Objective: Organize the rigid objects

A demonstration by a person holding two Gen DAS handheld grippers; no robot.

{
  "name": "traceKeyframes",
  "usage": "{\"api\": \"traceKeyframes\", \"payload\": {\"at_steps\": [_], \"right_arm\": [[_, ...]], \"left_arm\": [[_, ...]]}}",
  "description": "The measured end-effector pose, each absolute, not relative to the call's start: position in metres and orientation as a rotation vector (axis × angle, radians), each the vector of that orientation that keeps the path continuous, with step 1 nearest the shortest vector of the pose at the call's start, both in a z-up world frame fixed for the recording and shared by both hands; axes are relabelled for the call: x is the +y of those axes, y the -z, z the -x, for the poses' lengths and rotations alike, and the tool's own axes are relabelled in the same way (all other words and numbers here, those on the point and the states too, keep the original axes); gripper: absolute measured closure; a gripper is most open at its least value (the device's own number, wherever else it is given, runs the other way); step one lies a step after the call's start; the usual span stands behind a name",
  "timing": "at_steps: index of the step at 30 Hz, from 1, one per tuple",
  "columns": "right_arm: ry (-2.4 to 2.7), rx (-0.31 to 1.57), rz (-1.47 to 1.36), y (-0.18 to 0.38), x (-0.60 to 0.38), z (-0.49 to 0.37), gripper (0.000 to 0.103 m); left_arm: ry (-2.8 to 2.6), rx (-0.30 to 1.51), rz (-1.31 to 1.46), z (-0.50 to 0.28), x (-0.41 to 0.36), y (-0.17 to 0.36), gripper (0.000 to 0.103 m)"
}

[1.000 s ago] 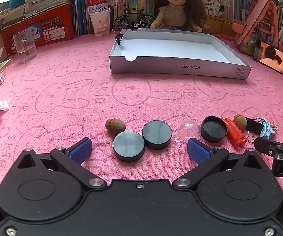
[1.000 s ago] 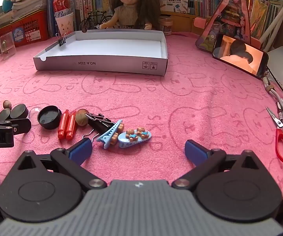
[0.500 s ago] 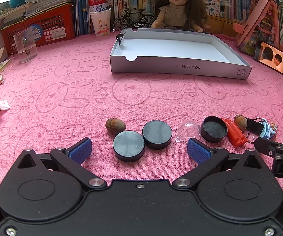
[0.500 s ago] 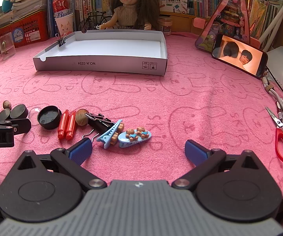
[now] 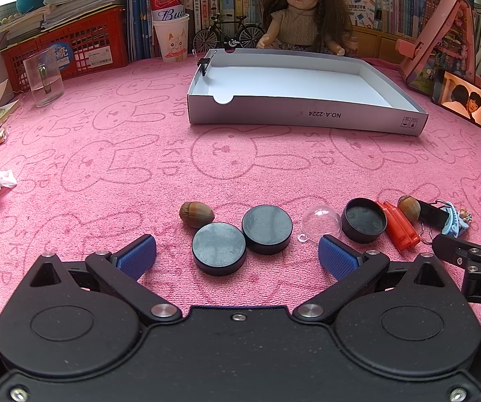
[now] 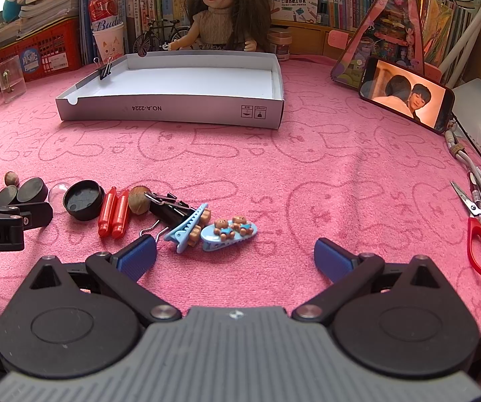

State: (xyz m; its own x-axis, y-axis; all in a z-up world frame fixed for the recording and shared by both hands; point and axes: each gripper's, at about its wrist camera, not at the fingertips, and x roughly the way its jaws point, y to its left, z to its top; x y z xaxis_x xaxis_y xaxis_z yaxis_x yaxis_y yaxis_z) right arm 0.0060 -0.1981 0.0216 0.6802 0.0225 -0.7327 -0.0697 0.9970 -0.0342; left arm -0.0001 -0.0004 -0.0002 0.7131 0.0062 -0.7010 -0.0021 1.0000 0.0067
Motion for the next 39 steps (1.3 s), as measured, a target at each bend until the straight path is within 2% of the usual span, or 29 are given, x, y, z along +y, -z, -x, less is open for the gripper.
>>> {"api": "traceKeyframes", "payload": {"at_steps": [39], "right_arm": [[-0.054, 0.811, 0.061, -0.0205, -0.1979, -0.0043, 0.000]], "left_arm": [[0.003, 0.771, -0.011, 0.0004, 0.0056, -0.0009, 0.000]]}}
